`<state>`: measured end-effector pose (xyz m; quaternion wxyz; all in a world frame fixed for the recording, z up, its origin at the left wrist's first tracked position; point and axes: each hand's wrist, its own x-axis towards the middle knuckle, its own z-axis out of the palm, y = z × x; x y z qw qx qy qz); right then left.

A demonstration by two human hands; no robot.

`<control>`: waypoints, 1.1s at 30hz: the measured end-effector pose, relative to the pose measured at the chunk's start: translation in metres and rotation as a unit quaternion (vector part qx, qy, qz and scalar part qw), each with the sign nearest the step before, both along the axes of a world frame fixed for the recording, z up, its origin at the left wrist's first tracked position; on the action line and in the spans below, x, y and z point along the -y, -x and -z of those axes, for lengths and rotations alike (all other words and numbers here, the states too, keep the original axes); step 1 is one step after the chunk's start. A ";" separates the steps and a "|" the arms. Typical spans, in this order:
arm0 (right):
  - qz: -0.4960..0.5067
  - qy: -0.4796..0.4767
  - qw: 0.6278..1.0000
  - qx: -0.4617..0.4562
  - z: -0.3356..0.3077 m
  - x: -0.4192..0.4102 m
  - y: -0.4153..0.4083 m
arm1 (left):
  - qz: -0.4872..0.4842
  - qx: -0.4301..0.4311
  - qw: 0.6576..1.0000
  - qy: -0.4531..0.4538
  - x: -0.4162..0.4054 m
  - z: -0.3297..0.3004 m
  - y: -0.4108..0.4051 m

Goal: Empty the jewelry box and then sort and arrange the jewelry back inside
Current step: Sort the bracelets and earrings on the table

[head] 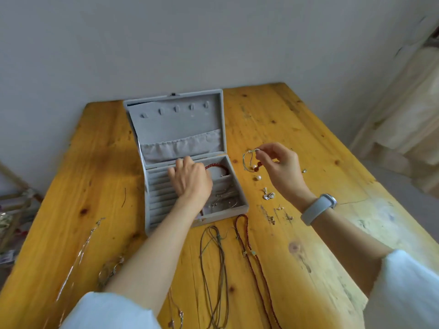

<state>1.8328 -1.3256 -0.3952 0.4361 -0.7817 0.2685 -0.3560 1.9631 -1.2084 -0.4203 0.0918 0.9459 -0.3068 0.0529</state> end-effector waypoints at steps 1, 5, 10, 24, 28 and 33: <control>0.001 0.001 1.000 -0.003 0.000 0.003 0.005 | -0.014 0.001 1.000 -0.026 0.007 0.001 -0.004; 0.014 0.011 1.000 -0.015 -0.001 0.017 0.023 | -0.053 0.020 0.997 -0.051 0.020 0.004 -0.010; 0.029 0.003 0.999 -0.023 0.003 0.027 0.039 | -0.027 0.025 0.999 -0.034 0.025 0.004 -0.011; 0.019 -0.031 0.999 -0.011 0.004 -0.007 0.128 | 0.178 -0.352 0.828 0.399 -0.022 -0.052 0.099; 0.004 -0.043 0.996 -0.074 0.022 -0.028 0.163 | 0.176 -0.489 0.790 0.324 -0.032 -0.029 0.151; 0.021 -0.013 0.984 -0.175 0.046 -0.038 0.186 | 0.183 -0.457 0.852 0.182 -0.030 0.011 0.182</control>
